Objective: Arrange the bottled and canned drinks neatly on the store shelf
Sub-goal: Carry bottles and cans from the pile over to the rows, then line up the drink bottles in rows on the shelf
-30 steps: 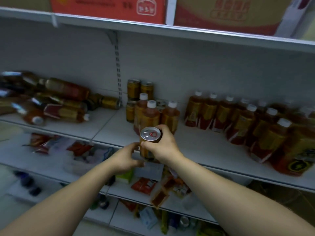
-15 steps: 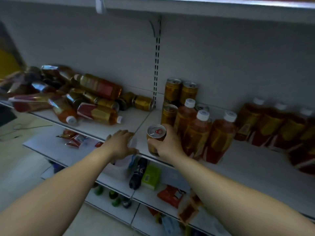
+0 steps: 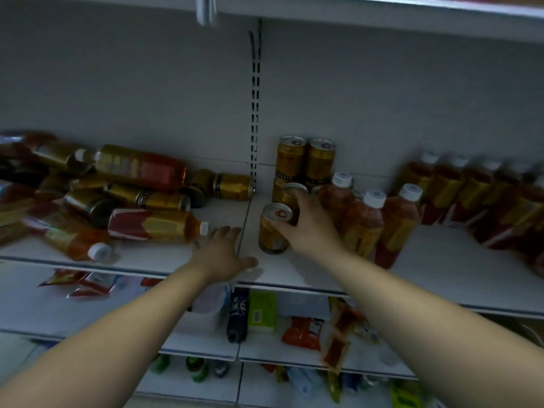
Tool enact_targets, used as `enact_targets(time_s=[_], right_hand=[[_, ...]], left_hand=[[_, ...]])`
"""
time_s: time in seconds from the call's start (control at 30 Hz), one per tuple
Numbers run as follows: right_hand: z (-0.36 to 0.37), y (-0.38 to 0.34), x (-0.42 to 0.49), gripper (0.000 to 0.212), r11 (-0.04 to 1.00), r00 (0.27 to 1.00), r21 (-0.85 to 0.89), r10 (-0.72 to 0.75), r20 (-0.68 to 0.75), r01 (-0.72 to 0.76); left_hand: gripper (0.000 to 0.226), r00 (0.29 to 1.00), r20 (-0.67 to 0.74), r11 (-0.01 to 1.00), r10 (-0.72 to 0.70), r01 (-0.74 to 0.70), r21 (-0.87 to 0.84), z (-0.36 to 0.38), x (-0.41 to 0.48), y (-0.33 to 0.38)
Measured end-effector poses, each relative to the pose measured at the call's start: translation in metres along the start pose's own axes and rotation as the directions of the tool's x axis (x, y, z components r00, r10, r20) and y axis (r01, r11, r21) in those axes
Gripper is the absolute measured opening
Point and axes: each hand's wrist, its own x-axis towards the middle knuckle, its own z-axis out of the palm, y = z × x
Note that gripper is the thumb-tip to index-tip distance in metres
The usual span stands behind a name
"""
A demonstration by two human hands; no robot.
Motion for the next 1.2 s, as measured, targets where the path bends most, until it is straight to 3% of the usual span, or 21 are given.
enact_targets(time_s=[0.1,0.2,0.3,0.43,0.53,0.57,0.67,0.83,0.97,1.2], right_hand=[[-0.052,-0.004,-0.013,0.055,0.977,0.972,-0.166,-0.164,-0.167,0.137],[-0.101,0.008,-0.016,0.053,0.969,0.934,-0.233,-0.152,-0.323,0.077],[-0.126,0.031,-0.018,0.066,0.939,0.974,-0.334,0.010,-0.225,-0.087],[-0.117,0.056,-0.034,0.047,0.950,0.994,-0.302,0.057,-0.098,-0.084],[-0.114,0.067,-0.039,0.037,0.988,0.993,-0.146,0.035,-0.109,-0.051],[-0.114,0.070,-0.041,0.033,0.995,0.993,-0.080,0.043,-0.110,-0.052],[-0.110,0.086,-0.049,0.024,0.987,0.991,0.153,0.068,-0.118,-0.049],[-0.119,0.111,-0.072,0.032,0.893,0.979,0.444,0.147,-0.139,-0.071],[-0.142,0.129,-0.080,0.027,0.876,0.959,0.475,0.199,-0.203,-0.081],[-0.182,0.163,-0.091,0.030,0.907,0.880,0.386,0.317,-0.353,-0.171]], left_hand=[[0.079,0.981,-0.149,0.967,0.123,-0.152,-0.205,-0.019,0.003,0.035],[0.063,0.931,-0.284,0.901,0.230,-0.314,-0.299,-0.035,0.002,0.080],[0.070,0.906,-0.285,0.862,0.313,-0.397,-0.315,-0.040,0.012,0.123],[0.077,0.931,-0.122,0.800,0.343,-0.358,-0.481,-0.042,0.034,0.163],[0.016,0.917,-0.046,0.788,0.396,-0.365,-0.496,-0.040,0.037,0.181],[0.012,0.920,-0.067,0.786,0.387,-0.367,-0.497,-0.039,0.037,0.184],[0.023,0.936,-0.115,0.786,0.331,-0.342,-0.515,-0.033,0.037,0.180],[0.035,0.953,-0.172,0.784,0.251,-0.304,-0.541,-0.020,0.011,0.170],[0.050,0.959,-0.206,0.778,0.193,-0.277,-0.564,-0.005,-0.020,0.178],[0.060,0.930,-0.088,0.737,0.358,-0.339,-0.584,0.012,-0.042,0.237]])
